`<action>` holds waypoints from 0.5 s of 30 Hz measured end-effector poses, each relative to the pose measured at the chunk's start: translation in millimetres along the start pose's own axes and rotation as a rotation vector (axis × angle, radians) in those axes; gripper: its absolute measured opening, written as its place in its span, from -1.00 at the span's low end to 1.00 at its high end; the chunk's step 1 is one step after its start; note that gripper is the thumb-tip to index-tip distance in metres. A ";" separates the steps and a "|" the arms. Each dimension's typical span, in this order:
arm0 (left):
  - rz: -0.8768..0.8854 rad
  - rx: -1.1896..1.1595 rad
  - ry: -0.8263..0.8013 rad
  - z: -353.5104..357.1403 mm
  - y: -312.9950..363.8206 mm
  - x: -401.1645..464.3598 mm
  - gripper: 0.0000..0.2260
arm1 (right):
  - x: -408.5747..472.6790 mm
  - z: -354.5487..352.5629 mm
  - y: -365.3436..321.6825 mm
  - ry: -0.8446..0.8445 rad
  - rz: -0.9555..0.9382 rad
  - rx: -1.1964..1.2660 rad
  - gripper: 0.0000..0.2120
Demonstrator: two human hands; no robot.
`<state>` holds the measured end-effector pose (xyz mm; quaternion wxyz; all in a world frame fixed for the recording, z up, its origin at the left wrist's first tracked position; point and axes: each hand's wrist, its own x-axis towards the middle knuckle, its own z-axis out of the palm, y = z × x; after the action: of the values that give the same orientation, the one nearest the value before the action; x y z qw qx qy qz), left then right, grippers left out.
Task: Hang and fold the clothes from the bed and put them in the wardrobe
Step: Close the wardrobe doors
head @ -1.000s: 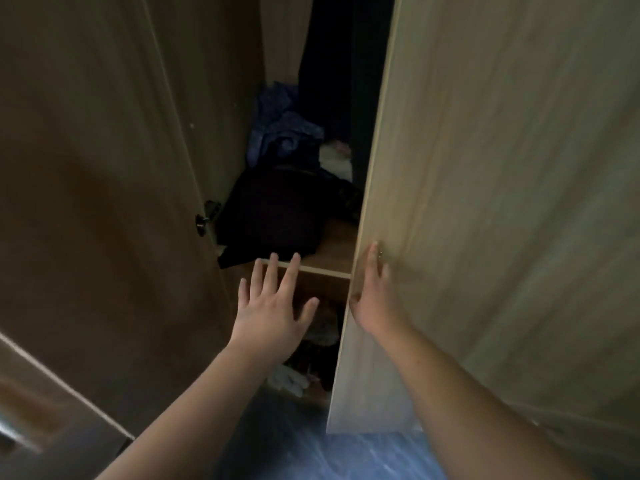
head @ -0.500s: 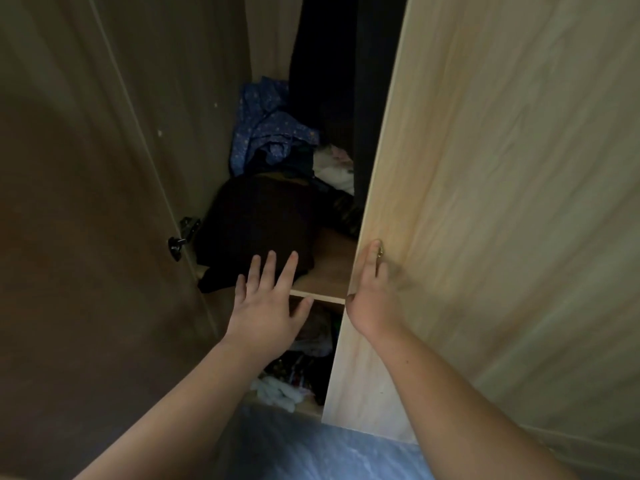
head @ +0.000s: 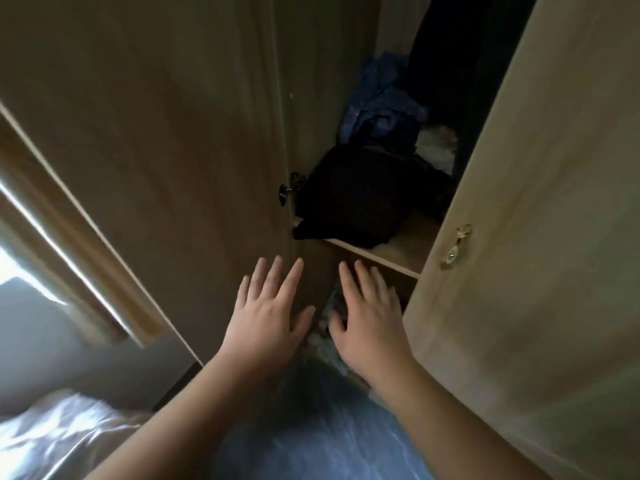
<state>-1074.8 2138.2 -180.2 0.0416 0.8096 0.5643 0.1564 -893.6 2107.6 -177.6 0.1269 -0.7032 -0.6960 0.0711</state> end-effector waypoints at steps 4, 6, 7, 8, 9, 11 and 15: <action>-0.083 0.041 0.033 -15.8 -50.4 -41.5 -0.33 | -14.2 16.2 -45.5 -0.084 -0.079 -0.049 -0.31; -0.110 0.049 0.073 -23.5 -76.0 -59.7 -0.34 | -16.3 20.7 -69.2 -0.084 -0.099 -0.051 -0.29; -0.118 0.061 0.086 -26.4 -89.5 -67.7 -0.35 | -16.3 22.5 -81.7 -0.080 -0.107 -0.058 -0.28; -0.126 0.070 0.094 -29.5 -103.9 -75.0 -0.35 | -16.4 24.6 -94.6 -0.076 -0.111 -0.067 -0.27; -0.134 0.076 0.099 -33.6 -119.8 -81.7 -0.36 | -15.6 27.8 -108.8 -0.070 -0.114 -0.074 -0.26; -0.150 0.080 0.110 -45.4 -155.5 -92.5 -0.36 | -13.4 38.0 -138.5 -0.049 -0.111 -0.074 -0.24; -0.179 -0.021 0.144 -74.7 -234.1 -95.3 -0.36 | -3.8 65.9 -201.0 -0.012 -0.065 -0.072 -0.25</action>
<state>-1338.0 2126.0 -186.2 0.0232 0.7421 0.6342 0.2159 -1105.0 2108.9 -185.3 0.0995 -0.6838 -0.7213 0.0462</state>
